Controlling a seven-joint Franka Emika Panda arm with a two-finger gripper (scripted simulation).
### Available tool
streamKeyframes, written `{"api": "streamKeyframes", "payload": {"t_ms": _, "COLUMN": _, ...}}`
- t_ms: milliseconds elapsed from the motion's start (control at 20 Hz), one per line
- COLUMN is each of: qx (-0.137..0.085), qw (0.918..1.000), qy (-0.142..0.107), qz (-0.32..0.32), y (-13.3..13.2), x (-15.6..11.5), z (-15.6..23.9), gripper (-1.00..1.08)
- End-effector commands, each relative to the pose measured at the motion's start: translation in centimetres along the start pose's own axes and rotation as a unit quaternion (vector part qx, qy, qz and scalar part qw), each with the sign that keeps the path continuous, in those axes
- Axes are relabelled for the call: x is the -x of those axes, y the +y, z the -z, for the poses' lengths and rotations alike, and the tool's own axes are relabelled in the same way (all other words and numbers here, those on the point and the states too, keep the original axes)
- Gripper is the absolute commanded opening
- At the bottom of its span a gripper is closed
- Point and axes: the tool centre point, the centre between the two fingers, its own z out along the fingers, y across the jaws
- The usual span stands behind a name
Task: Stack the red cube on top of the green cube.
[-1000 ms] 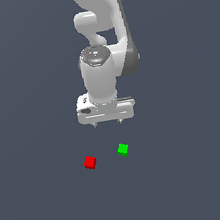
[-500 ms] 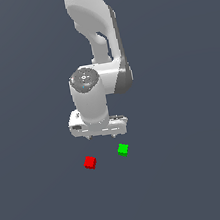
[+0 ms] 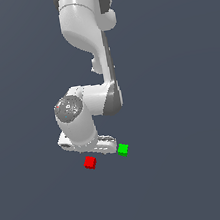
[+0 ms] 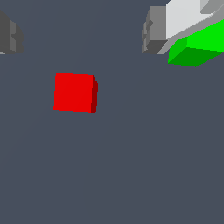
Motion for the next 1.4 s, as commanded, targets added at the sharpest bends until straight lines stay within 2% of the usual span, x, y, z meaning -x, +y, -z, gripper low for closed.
{"api": "streamKeyframes", "payload": {"t_ms": 0, "qx": -0.001, "qw": 0.9999, "qy": -0.001, "qz": -0.01, "y": 0.7, "x": -0.9, "z": -0.7, "gripper": 1.0}}
{"api": "streamKeyframes", "payload": {"t_ms": 400, "qx": -0.002, "qw": 0.9996, "qy": -0.002, "qz": -0.029, "y": 2.0, "x": -2.4, "z": -2.1, "gripper": 1.0}}
{"api": "streamKeyframes", "payload": {"t_ms": 950, "qx": -0.002, "qw": 0.9995, "qy": -0.003, "qz": -0.031, "y": 2.2, "x": -2.6, "z": -2.6, "gripper": 1.0}}
{"api": "streamKeyframes", "payload": {"t_ms": 1350, "qx": -0.002, "qw": 0.9995, "qy": -0.003, "qz": -0.031, "y": 2.2, "x": -2.4, "z": -6.4, "gripper": 1.0}}
